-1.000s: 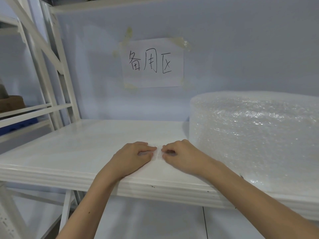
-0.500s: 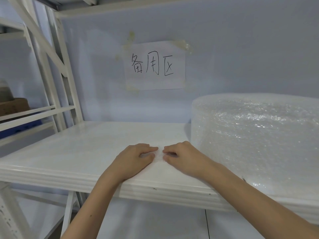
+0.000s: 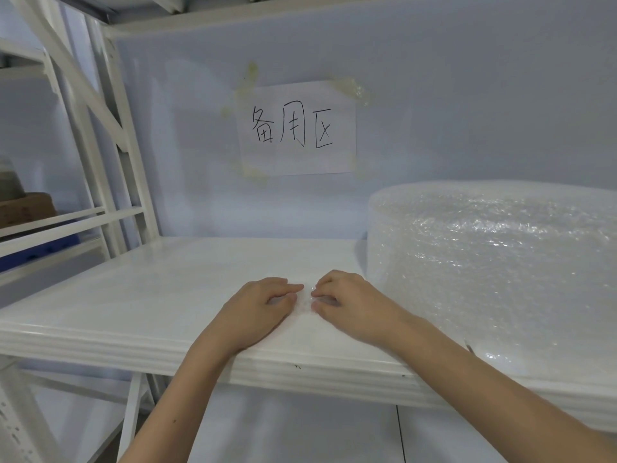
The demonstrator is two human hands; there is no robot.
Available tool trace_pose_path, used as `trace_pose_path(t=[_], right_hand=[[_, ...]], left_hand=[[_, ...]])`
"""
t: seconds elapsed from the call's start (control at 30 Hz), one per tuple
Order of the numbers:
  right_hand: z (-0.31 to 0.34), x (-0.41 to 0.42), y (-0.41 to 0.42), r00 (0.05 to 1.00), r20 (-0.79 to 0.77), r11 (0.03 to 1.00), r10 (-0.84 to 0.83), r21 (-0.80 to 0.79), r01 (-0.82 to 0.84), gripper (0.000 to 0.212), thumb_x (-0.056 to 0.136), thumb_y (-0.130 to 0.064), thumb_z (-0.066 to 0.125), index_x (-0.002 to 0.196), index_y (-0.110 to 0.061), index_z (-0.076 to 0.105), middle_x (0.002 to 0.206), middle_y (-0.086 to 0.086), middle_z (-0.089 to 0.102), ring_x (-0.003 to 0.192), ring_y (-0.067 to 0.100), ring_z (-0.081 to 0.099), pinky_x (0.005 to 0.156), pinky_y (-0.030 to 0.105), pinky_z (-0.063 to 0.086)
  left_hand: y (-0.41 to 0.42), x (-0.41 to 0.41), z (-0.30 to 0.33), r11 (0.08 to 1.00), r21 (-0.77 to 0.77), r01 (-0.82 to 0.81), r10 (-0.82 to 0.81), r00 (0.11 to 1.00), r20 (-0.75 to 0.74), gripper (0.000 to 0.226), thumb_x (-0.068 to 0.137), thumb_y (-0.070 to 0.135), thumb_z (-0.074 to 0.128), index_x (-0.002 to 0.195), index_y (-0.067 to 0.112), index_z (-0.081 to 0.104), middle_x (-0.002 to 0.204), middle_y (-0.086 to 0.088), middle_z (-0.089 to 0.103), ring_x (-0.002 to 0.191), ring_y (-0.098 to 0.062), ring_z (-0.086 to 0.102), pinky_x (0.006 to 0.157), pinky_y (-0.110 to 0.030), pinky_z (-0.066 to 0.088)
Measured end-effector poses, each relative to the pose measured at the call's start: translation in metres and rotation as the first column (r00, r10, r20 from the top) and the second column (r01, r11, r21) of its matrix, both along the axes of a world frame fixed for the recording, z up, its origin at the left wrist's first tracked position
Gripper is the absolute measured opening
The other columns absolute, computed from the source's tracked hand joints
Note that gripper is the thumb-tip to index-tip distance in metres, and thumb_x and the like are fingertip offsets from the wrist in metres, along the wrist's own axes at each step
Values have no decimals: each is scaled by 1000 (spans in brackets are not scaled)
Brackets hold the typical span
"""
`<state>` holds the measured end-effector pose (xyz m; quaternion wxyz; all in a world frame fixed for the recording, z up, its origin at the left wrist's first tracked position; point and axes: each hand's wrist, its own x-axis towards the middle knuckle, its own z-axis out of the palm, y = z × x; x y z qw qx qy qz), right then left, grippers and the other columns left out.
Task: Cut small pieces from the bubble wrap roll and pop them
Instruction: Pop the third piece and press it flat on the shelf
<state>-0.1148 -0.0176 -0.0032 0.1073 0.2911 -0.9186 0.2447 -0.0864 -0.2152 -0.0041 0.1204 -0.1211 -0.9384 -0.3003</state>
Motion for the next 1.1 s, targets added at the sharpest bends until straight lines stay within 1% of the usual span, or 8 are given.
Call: trace_pose_path(t=[0.07,0.3,0.4,0.53,0.77,0.97,1.1], right_hand=[[0,0,-1,1000,-1,1000,-2,8,2,35,94,-35,54,120,-16,67,125,-3,58,116,15,56,101,32,45],[2,1,-1,1000,4,999,-5,32,5,35,94,-36,53,121,-17,66,125,-3,59,117,15,56,101,33,45],[3,3,-1,1000,11,999,-2,33,2,38,94,-37,53,126,-17,63,129,-2,59,120,16,55,102,34,45],[4,5,0,1000,6,999,-4,31,4,37,94,-35,53,125,-18,64,127,0,61,120,17,55,102,35,45],[4,5,-1,1000,19,1000,-2,16,2,33,93,-36,51,118,-20,67,122,-3,63,114,14,58,98,36,47],[5,6,0,999,35,1000,-8,-4,8,35,94,-37,50,121,-21,65,124,-5,61,116,13,55,99,35,46],[5,7,0,1000,23,1000,-13,-17,13,34,94,-37,51,121,-21,65,123,-5,61,114,12,55,98,33,46]], left_hand=[[0,0,0,1000,-3,1,-1,1000,2,33,99,35,46,128,40,61,147,11,50,137,-1,39,103,-20,29],[1,3,2,998,69,-1,1,1000,5,33,100,34,46,128,37,62,146,11,52,135,0,42,99,-14,28],[1,3,2,997,72,-3,3,1000,7,34,100,33,45,129,35,61,146,10,51,135,1,41,98,-13,27],[0,3,1,996,84,-4,3,1000,14,33,99,35,46,129,39,60,148,10,48,135,0,42,99,-15,27],[-1,2,1,995,95,-32,31,999,9,35,99,37,45,131,38,59,152,11,43,138,-5,41,103,-17,26],[0,4,2,994,91,-60,60,998,8,37,99,36,45,134,36,58,153,8,43,137,-10,44,104,-19,28],[-1,5,3,994,95,-61,62,998,-8,38,99,35,45,136,36,55,152,8,44,138,-10,42,107,-21,28]])
